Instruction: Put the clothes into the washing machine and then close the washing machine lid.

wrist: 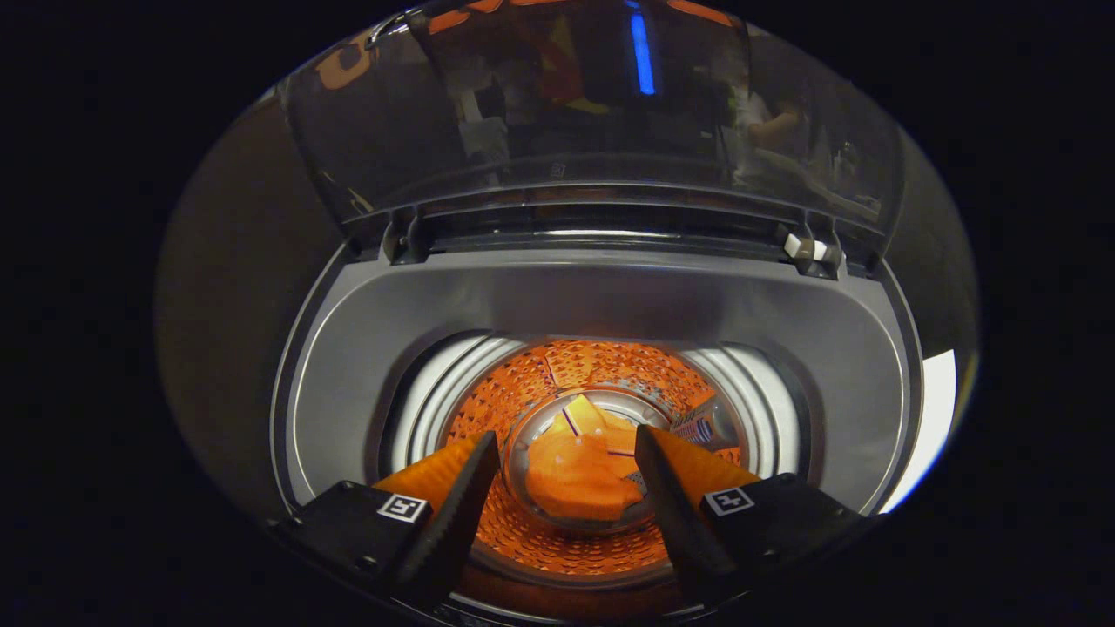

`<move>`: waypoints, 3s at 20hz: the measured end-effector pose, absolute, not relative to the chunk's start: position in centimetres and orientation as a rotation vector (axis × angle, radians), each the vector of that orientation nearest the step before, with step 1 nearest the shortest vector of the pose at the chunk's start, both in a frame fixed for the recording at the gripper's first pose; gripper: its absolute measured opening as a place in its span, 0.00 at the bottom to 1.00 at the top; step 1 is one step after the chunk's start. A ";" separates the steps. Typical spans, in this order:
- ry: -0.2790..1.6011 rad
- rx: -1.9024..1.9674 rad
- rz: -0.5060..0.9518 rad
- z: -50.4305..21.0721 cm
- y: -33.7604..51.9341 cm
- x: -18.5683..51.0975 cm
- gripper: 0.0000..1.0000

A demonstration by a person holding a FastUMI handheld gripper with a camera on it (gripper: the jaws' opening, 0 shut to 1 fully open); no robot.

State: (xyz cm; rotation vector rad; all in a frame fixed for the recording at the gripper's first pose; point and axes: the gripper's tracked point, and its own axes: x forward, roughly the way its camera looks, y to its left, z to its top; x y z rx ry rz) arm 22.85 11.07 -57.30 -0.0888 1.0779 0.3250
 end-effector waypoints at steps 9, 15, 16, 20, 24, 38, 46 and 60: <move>0.851 -0.091 0.396 -48.9 12.9 23.1 0.99; 0.605 -0.058 0.410 -37.8 14.1 24.6 0.99; 0.562 -0.049 0.413 -35.6 14.3 25.1 0.99; 0.411 -0.048 0.414 -26.8 14.6 27.7 0.99; 0.353 -0.051 0.423 -23.9 15.8 30.9 0.99; 0.469 -0.085 0.402 -28.5 19.3 42.9 0.99; 0.430 -0.106 0.352 -28.7 18.9 44.1 0.99; 0.363 -0.068 0.332 -27.8 17.9 39.4 1.00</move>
